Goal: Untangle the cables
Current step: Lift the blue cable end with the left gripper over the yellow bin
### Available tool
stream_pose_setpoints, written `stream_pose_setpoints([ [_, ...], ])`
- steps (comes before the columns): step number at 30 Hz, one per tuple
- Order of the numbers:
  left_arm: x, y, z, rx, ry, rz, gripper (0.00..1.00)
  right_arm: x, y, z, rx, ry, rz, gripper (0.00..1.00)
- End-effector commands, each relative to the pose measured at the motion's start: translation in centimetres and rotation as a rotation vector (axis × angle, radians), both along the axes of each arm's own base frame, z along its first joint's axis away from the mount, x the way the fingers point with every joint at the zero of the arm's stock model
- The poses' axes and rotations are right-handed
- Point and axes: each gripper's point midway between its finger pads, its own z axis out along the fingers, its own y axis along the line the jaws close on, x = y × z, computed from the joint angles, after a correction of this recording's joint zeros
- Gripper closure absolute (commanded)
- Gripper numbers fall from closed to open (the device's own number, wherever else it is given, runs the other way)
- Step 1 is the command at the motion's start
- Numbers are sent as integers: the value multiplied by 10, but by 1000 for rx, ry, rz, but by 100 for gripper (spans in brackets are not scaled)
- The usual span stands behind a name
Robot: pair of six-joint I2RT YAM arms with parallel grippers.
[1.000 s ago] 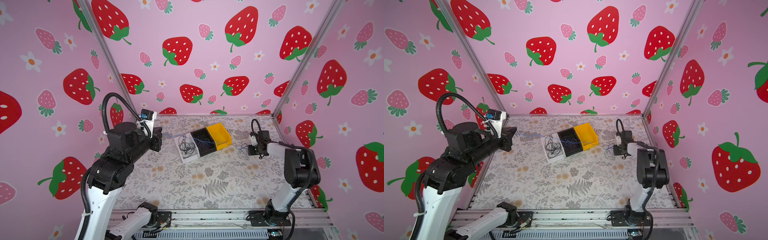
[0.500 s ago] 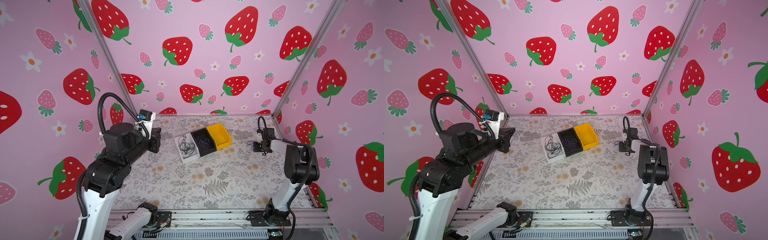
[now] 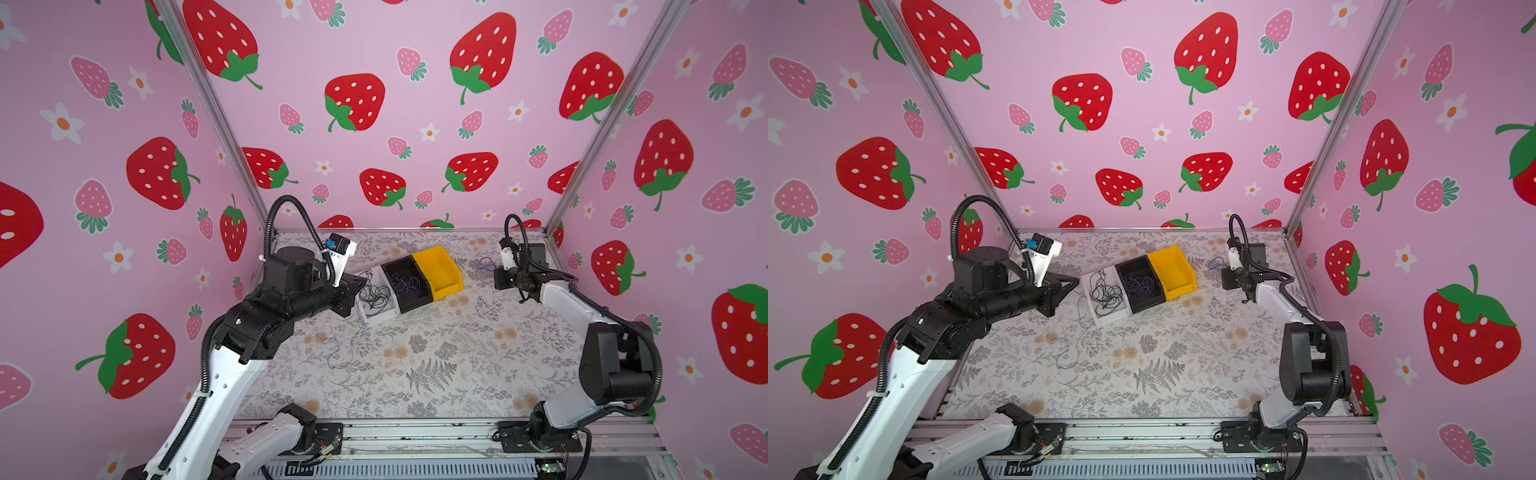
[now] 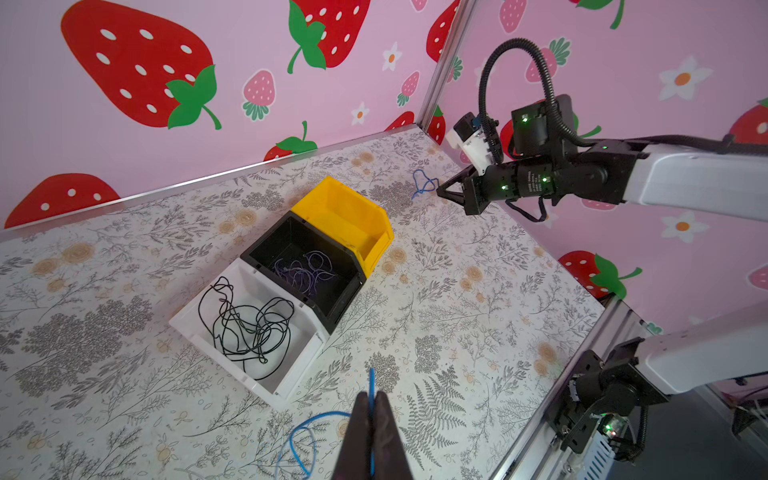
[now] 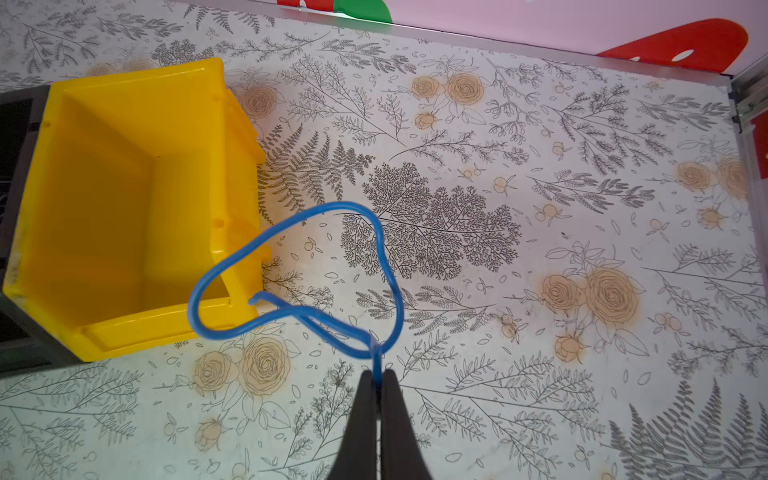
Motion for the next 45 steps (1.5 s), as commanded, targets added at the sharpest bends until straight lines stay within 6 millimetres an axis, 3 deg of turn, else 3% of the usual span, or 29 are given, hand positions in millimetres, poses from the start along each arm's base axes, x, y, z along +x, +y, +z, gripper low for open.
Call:
stream_pose_setpoints([
  [1, 1, -17, 44, -75, -101, -36, 100, -19, -11, -40, -30, 157, -30, 100],
  [9, -1, -72, 92, -116, -191, -160, 100, -61, -7, -88, -14, 277, -27, 100],
  [17, 32, -122, 123, -115, -278, -207, 100, -79, -6, -104, -29, 336, -21, 100],
  [21, 52, -137, 135, -104, -330, -202, 100, -91, -9, -121, -39, 390, -31, 86],
  [23, 61, -147, 141, -104, -354, -210, 100, -94, -10, -127, -41, 409, -38, 67],
  [26, 75, -163, 151, -112, -386, -231, 100, -92, -14, -124, -54, 389, -58, 53],
  [30, 97, -179, 162, -98, -452, -221, 100, -86, -15, -107, -58, 336, -60, 49],
  [32, 111, -182, 167, -93, -494, -199, 100, -86, -15, -103, -60, 333, -61, 40],
  [39, 153, -187, 184, -148, -618, -154, 100, -89, -9, -93, -22, 312, -50, 39],
  [45, 191, -186, 181, -133, -704, -80, 100, -91, -5, -93, -11, 314, -38, 38],
])
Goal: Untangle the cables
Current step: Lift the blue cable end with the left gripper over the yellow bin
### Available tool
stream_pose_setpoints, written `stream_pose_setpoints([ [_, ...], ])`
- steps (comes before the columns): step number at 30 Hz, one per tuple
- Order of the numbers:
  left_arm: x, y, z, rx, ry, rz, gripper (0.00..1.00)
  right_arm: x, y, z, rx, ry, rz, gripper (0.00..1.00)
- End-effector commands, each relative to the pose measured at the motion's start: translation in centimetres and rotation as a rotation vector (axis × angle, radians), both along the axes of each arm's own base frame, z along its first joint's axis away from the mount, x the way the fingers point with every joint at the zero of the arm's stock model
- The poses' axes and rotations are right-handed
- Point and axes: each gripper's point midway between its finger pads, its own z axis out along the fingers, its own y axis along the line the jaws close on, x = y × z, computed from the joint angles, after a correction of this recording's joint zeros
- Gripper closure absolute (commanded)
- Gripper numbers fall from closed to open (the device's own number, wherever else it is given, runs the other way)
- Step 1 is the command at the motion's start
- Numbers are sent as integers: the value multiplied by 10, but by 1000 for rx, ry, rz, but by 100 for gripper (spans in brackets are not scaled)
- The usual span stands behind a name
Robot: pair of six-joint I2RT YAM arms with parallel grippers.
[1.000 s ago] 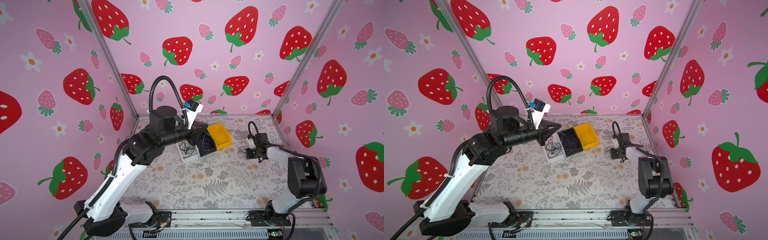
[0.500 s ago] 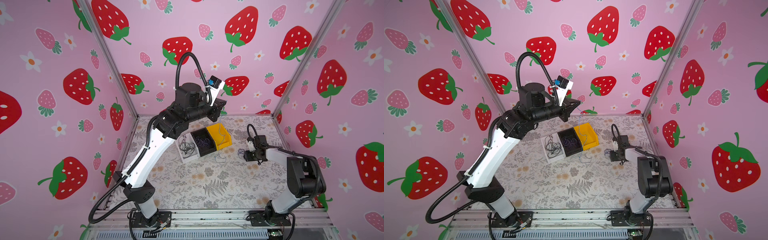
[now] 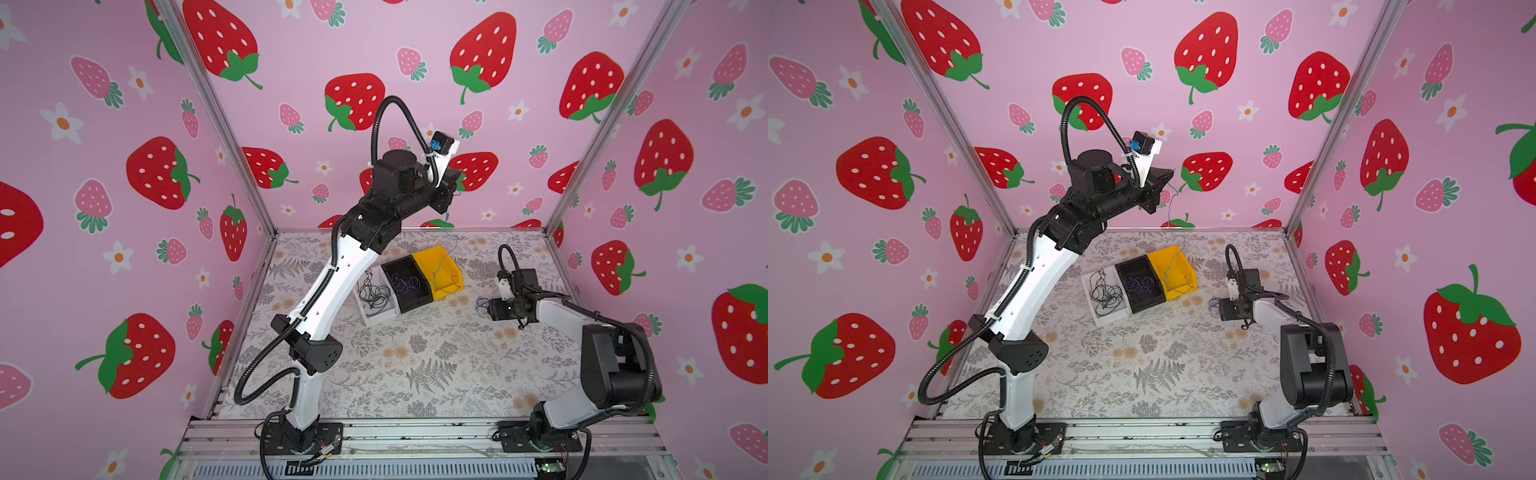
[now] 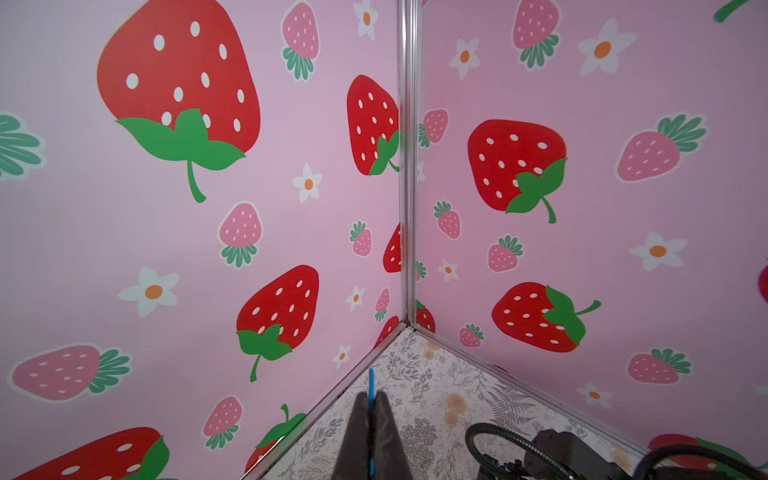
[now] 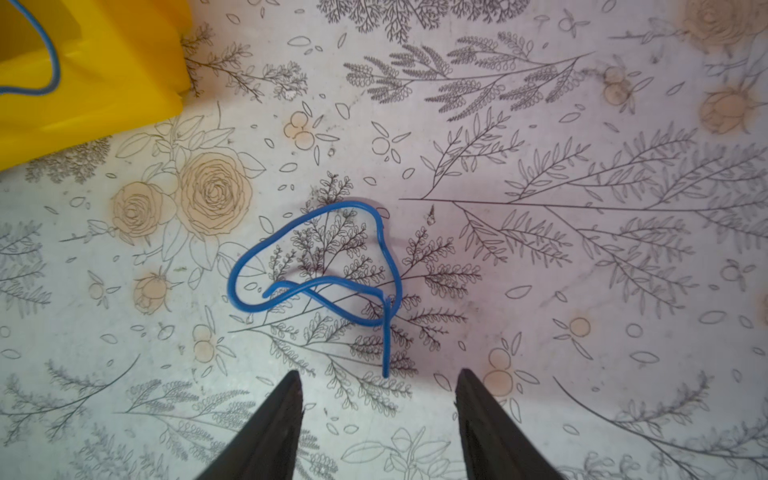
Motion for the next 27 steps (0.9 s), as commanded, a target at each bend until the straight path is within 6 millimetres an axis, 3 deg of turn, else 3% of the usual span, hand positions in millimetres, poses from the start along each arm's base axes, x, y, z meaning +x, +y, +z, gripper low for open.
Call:
stream_pose_setpoints([
  [1, 11, 10, 36, -63, -149, 47, 100, -11, 5, -7, 14, 36, 10, 38],
  [5, 29, 12, 33, -47, -209, 100, 100, -12, 9, -12, 22, 48, 16, 38],
  [9, 53, 8, 5, -3, -187, 128, 100, -10, 12, -13, 28, 41, 26, 38],
  [13, 76, -7, -48, 57, -102, 115, 100, -4, 14, -7, 34, 12, 23, 38],
  [19, 89, -28, -132, 112, 77, 84, 100, 2, 14, -4, 23, -6, 23, 38],
  [27, 69, -21, -206, 69, 241, 90, 100, 5, 9, -9, -8, -11, 17, 40],
])
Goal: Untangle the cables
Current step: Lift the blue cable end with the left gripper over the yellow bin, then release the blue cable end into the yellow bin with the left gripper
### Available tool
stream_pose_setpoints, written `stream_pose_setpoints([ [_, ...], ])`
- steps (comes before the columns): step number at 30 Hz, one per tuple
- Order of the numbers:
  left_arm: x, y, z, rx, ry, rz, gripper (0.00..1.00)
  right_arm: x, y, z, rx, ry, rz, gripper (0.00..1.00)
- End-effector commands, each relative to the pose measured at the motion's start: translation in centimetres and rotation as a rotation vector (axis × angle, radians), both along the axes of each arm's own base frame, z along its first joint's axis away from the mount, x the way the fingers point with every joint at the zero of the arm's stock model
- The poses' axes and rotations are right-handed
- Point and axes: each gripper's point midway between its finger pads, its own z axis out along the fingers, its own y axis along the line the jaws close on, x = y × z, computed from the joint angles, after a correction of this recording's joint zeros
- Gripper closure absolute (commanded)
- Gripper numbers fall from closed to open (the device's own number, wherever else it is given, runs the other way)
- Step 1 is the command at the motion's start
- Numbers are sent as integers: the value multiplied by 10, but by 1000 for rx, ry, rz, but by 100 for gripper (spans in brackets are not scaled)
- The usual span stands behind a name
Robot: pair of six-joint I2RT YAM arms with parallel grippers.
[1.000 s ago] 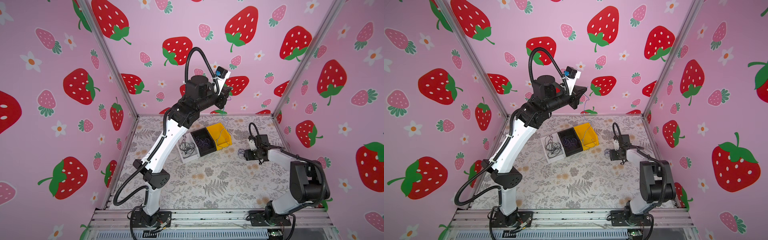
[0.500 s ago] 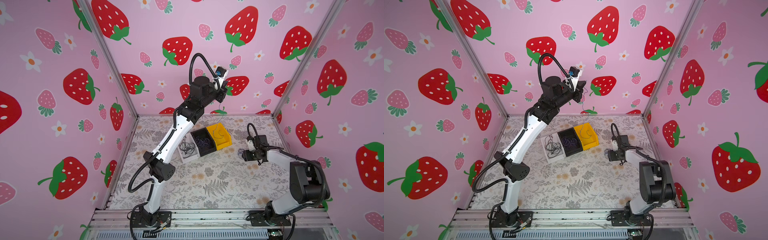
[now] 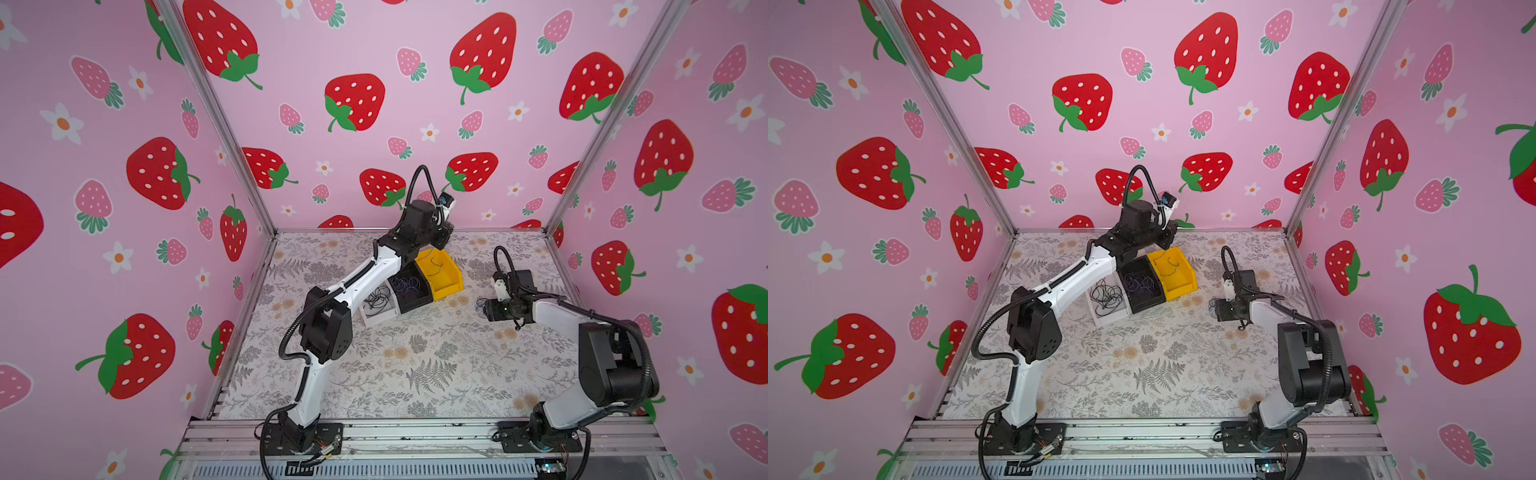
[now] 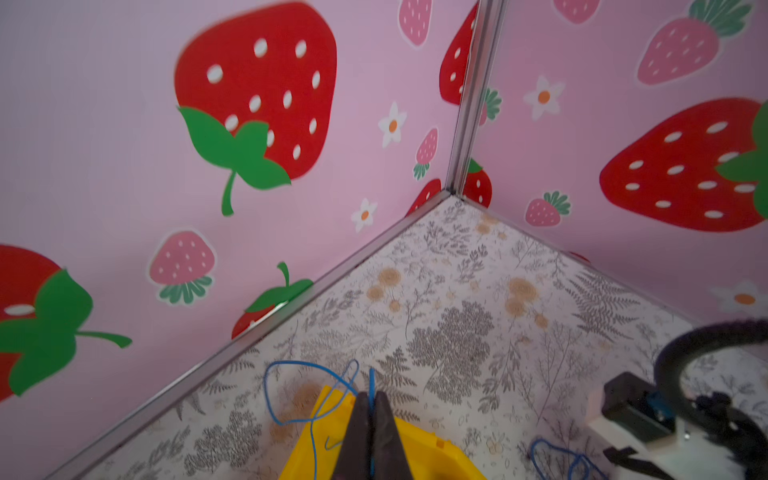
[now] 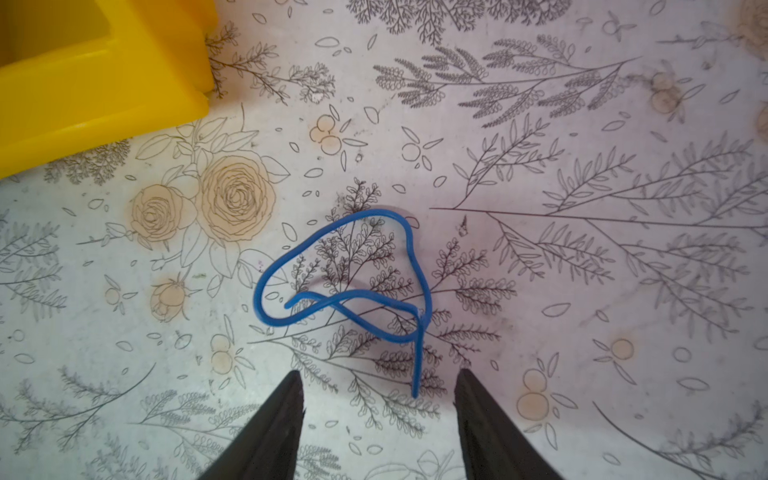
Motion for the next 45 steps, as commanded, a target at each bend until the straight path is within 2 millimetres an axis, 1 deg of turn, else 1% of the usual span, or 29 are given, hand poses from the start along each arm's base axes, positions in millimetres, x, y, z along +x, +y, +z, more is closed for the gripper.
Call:
stream_pose_setpoints([
  [1, -18, 0, 47, -135, -72, 1, 100, 4, -1, -6, -24, 0, 3, 41],
  [4, -32, 6, 26, -122, -34, 18, 100, 9, -2, -9, -33, 4, 0, 42],
  [7, -51, 13, 20, -142, -28, 16, 100, 13, -1, -13, -39, 11, -1, 44],
  [10, -65, 11, 16, -130, -4, -4, 100, 15, -2, -17, -45, 21, -5, 46],
  [12, -66, 6, 5, -106, 30, -12, 100, 15, -3, -19, -50, 23, -6, 47],
  [15, -60, 1, -14, -79, 82, -1, 100, 18, -4, -18, -54, 14, -14, 48],
  [16, -58, 0, -20, -75, 95, 9, 100, 19, -4, -18, -56, 13, -16, 48],
  [17, -57, 1, -25, -73, 103, 21, 100, 20, -4, -18, -56, 12, -17, 50],
  [19, -57, 5, -34, -86, 137, 52, 100, 21, -4, -20, -57, 15, -17, 52],
  [20, -60, 7, -35, -92, 152, 65, 100, 21, -4, -20, -56, 17, -15, 53],
  [22, -75, 10, -37, -89, 164, 75, 100, 22, -3, -21, -55, 18, -12, 55],
  [25, -100, 15, -29, -73, 105, 91, 100, 21, -4, -24, -58, 22, -12, 58],
  [28, -107, 20, -17, -100, 97, 109, 100, 22, -4, -25, -57, 22, -15, 61],
  [30, -103, 17, -20, -93, 110, 105, 100, 22, -3, -25, -55, 21, -14, 63],
  [32, -97, 8, -26, -76, 135, 88, 100, 22, -3, -24, -51, 20, -12, 65],
  [34, -87, -1, -40, -42, 175, 85, 100, 22, -2, -24, -49, 18, -13, 68],
  [36, -76, -5, -54, -28, 201, 103, 100, 22, -2, -24, -49, 18, -11, 71],
  [37, -69, -5, -57, -32, 210, 114, 100, 22, -2, -24, -48, 17, -11, 73],
  [41, -41, 5, -86, 1, 287, 183, 100, 24, -2, -22, -46, 11, -9, 78],
  [45, -24, 11, -108, 0, 356, 212, 100, 26, 1, -20, -36, 6, -4, 84],
])
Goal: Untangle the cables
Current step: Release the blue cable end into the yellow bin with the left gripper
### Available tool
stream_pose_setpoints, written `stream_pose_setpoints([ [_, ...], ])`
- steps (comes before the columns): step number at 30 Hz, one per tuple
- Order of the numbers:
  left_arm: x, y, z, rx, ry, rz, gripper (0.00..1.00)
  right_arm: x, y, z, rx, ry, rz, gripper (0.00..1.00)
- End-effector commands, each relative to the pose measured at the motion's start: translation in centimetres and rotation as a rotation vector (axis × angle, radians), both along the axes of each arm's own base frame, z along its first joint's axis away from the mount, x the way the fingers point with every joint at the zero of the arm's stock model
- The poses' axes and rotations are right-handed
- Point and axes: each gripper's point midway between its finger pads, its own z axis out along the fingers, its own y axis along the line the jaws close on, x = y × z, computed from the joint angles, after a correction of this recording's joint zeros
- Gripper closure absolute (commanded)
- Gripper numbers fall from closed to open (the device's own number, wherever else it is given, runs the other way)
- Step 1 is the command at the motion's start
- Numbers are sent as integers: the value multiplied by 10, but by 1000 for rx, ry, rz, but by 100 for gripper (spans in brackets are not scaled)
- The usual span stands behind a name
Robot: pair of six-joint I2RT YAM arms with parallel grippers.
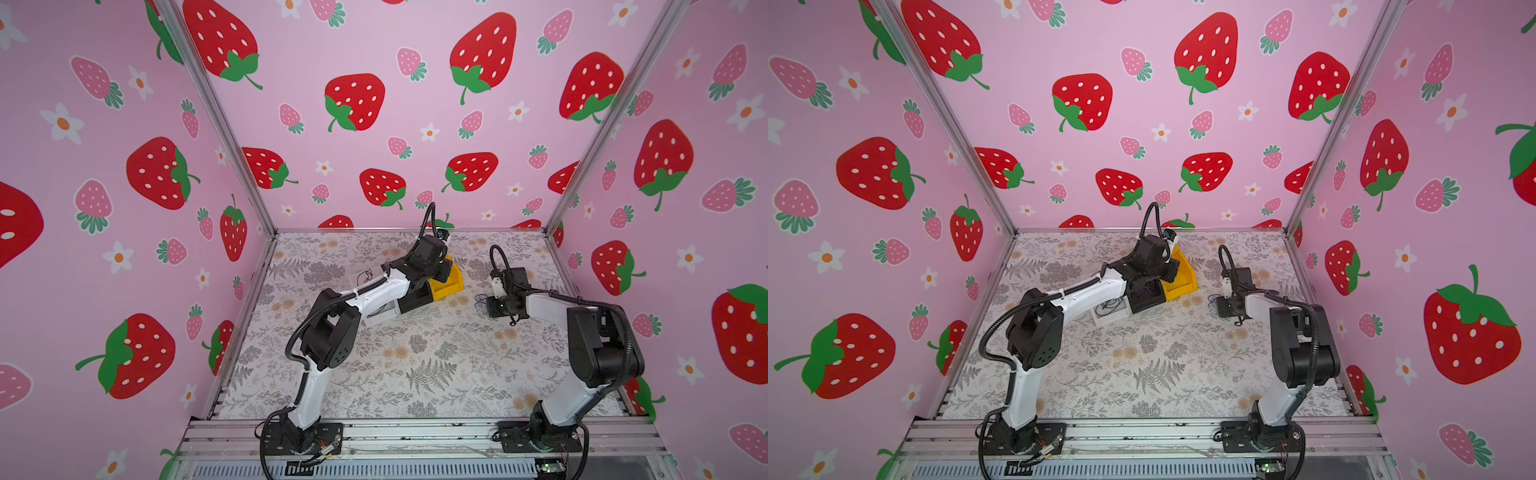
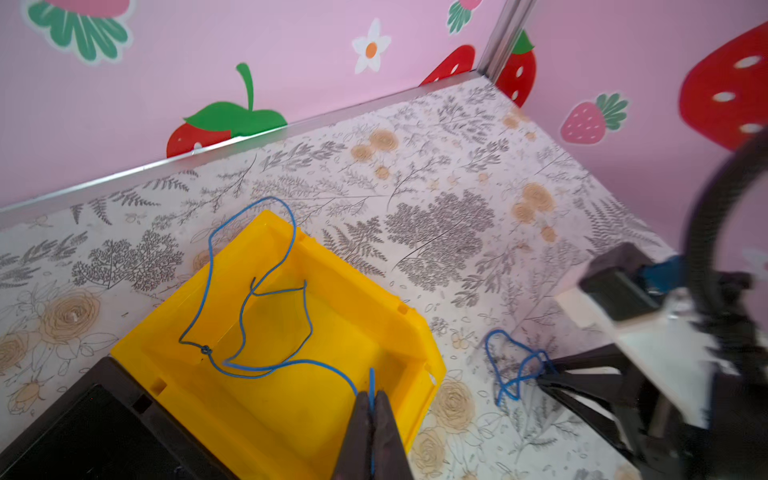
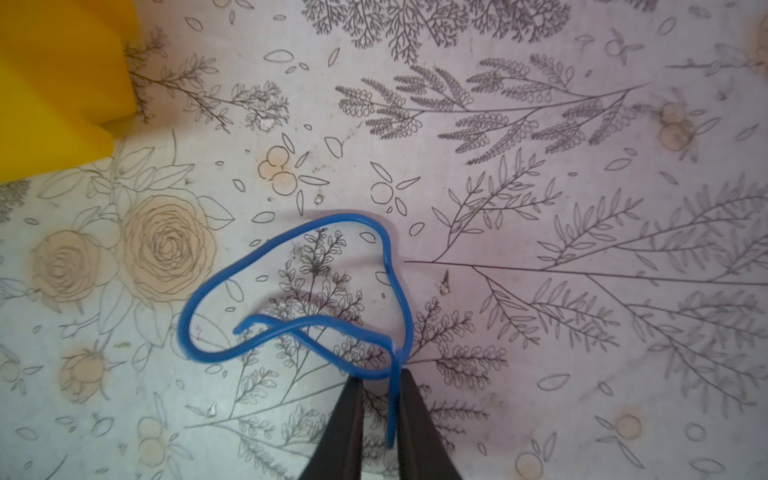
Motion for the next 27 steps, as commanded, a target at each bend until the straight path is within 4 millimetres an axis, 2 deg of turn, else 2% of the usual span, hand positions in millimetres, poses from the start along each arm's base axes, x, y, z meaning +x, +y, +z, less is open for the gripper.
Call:
stream_pose_setpoints([
  [1, 11, 7, -3, -4, 68, 37, 100, 3, 4, 1, 14, 3, 6, 86],
  [2, 12, 6, -8, 0, 84, 34, 95, 4, 5, 1, 17, 1, 8, 87],
  [4, 13, 1, -16, 3, 108, 23, 76, 4, 6, 4, 23, -7, 10, 90],
  [7, 14, -4, -14, -27, 109, 13, 59, 6, 6, 12, 28, -29, 11, 93],
  [11, 17, -8, 1, -58, 81, 4, 42, 10, 9, 28, 47, -70, 12, 96],
  [15, 16, -1, 29, -65, 9, 20, 26, 16, 13, 48, 68, -115, 16, 98],
  [17, 14, 6, 50, -74, -44, 31, 9, 18, 14, 56, 74, -131, 20, 100],
  [20, 7, 17, 86, -85, -122, 38, 4, 21, 16, 70, 78, -160, 19, 100],
  [23, -4, 32, 118, -90, -182, 40, 4, 25, 26, 97, 88, -211, 40, 100],
  [27, -25, 58, 151, -84, -249, 46, 4, 36, 61, 142, 122, -314, 109, 100],
])
